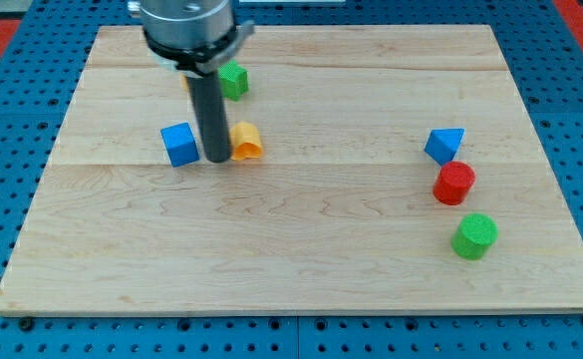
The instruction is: Push the yellow heart away from the blue triangle
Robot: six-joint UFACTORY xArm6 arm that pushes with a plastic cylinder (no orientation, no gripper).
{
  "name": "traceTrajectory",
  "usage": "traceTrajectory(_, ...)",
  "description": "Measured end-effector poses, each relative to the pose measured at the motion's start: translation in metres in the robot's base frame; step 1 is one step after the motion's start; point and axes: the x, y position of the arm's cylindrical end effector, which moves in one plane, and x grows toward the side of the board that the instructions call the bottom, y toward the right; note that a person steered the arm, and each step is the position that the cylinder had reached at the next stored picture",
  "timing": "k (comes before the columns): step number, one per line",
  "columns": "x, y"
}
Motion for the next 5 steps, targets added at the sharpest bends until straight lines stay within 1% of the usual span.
traceTrajectory(1,-0.027,0.041)
traceTrajectory(2,-0.055,0.004)
traceTrajectory(3,-0.064,-0.036)
traceTrajectory(4,-0.064,-0.006)
traceTrajectory(5,-0.075,0.071)
